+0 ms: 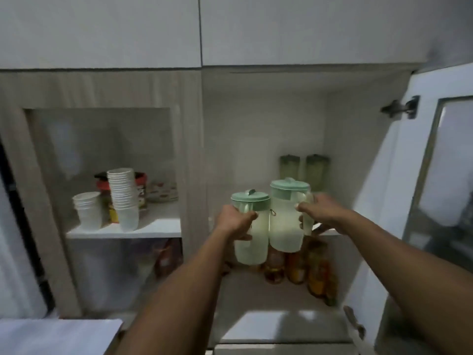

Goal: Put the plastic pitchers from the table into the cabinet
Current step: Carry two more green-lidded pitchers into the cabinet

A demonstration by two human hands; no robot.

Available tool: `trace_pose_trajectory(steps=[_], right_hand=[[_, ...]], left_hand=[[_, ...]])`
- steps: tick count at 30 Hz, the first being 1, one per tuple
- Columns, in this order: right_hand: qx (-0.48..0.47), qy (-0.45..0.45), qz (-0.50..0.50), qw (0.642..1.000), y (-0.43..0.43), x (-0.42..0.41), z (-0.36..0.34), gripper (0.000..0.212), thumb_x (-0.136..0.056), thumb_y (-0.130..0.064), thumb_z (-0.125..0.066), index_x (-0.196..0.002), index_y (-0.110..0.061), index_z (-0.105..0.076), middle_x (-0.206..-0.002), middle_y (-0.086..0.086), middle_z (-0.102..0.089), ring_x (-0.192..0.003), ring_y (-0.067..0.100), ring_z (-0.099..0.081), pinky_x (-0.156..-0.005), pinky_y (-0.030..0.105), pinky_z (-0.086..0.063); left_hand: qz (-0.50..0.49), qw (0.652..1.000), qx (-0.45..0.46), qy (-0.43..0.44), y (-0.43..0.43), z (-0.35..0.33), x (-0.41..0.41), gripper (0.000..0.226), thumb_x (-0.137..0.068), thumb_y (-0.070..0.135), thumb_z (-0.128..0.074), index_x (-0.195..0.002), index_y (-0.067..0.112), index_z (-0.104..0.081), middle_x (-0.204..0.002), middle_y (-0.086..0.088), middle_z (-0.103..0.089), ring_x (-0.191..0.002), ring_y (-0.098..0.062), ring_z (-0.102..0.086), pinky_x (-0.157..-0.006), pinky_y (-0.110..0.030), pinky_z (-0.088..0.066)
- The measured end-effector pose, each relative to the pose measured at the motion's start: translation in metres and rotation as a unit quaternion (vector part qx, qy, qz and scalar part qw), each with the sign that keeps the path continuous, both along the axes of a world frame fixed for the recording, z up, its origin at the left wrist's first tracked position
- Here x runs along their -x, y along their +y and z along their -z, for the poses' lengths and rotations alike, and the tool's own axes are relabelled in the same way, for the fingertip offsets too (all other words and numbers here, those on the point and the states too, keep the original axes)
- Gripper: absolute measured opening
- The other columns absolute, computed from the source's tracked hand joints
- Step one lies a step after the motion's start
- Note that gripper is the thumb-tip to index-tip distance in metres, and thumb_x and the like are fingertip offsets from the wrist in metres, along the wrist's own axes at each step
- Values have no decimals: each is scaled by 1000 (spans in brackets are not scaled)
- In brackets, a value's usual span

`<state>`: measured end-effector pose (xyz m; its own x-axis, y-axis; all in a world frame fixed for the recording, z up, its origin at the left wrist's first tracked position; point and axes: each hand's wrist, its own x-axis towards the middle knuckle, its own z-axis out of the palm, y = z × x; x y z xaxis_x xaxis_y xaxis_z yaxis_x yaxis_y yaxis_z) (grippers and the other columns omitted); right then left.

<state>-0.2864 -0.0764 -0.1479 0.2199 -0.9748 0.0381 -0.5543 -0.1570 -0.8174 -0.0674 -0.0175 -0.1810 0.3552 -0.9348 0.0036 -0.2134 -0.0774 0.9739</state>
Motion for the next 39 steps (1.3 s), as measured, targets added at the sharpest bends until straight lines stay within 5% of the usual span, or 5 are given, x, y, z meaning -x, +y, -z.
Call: trace_pose_trajectory(steps=[14, 23, 30, 36, 39], right_hand=[[15, -45, 58, 997, -197, 55, 4, 30, -99, -29, -56, -118, -7, -61, -112, 18, -66, -98, 37, -66, -65, 41, -61], [30, 7, 47, 998, -352, -48, 27, 31, -98, -34, -52, -116, -9, -56, -113, 15, -63, -95, 31, -64, -75, 46, -64], [66, 42, 59, 995, -443, -127, 29, 46, -96, -34, -49, -130, -5, -51, -127, 18, -59, -107, 39, -65, -91, 49, -57], [56, 35, 73, 995, -497, -157, 42, 46, -97, -34, -45, -133, -4, -49, -131, 17, -56, -116, 36, -60, -100, 45, -51], [53, 46, 80, 994, -510, -163, 51, 47, -100, -30, -44, -137, 0, -43, -127, 15, -54, -120, 34, -57, -94, 36, -46]], left_hand=[[-90, 995, 34, -29, -214, -10, 54, 37, -88, 26, -76, -104, -6, -67, -93, -20, -67, -59, -23, -64, -72, -46, -64], [-107, 991, 10, -78, -362, 1, -29, 38, -83, 37, -78, -94, 1, -69, -79, -7, -73, -74, -27, -74, -78, -42, -64], [-114, 989, -3, -98, -454, 2, -80, 47, -86, 33, -72, -111, -7, -65, -102, -22, -72, -84, -32, -75, -68, -42, -65], [-105, 985, -39, -134, -512, 18, -105, 49, -81, 44, -72, -115, 9, -68, -93, -7, -75, -82, -26, -76, -78, -38, -64], [-124, 987, -27, -101, -516, 14, -104, 44, -84, 38, -70, -111, 2, -65, -102, -17, -72, -90, -32, -74, -79, -44, -64]])
